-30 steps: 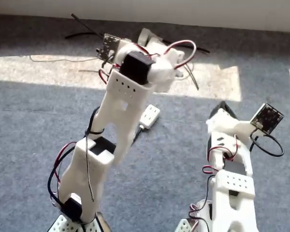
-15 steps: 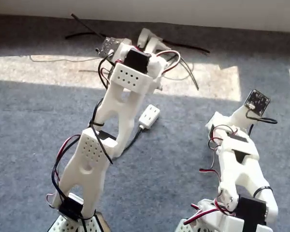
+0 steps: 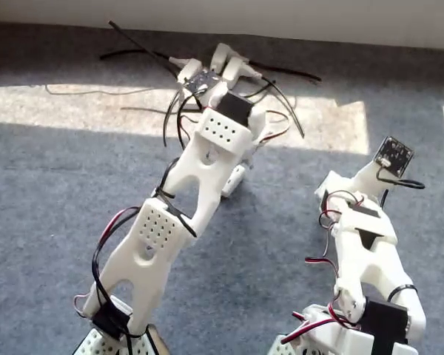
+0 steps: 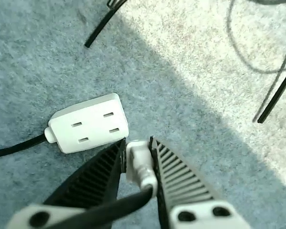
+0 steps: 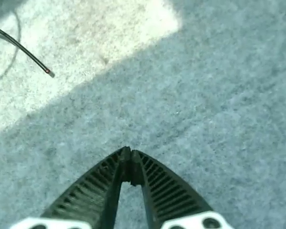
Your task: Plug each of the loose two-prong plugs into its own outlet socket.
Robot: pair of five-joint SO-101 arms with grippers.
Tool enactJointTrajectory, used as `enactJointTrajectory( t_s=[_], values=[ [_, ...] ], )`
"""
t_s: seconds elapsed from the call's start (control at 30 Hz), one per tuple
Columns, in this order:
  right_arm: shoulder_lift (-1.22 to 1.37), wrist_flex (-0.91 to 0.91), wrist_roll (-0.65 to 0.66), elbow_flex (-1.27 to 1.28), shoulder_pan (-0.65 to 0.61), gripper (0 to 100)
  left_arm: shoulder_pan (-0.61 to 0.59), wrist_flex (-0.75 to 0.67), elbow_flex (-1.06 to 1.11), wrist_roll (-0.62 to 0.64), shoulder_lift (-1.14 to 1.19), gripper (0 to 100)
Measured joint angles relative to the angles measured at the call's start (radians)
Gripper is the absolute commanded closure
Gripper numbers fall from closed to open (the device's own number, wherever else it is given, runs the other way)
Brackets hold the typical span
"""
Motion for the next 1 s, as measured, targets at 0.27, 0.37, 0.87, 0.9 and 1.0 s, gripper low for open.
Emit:
enactJointTrajectory(
  t_s=[0.27,0.37,0.87,0.9,1.0],
  values=[
    [0.0,0.0,0.0,0.0,0.0,99.0,-0.018,0.0,0.0,-0.012,0.0,99],
    [0.0,0.0,0.0,0.0,0.0,99.0,-0.046,0.0,0.0,-0.012,0.0,99],
    [0.0,0.0,0.0,0.0,0.0,99.0,-0.064,-0.005,0.109,-0.009,-0.002,99],
    [0.0,0.0,0.0,0.0,0.0,99.0,-0.064,-0.005,0.109,-0.009,-0.002,99],
    [0.0,0.0,0.0,0.0,0.0,99.0,-0.063,-0.005,0.11,0.032,-0.002,99]
  ],
)
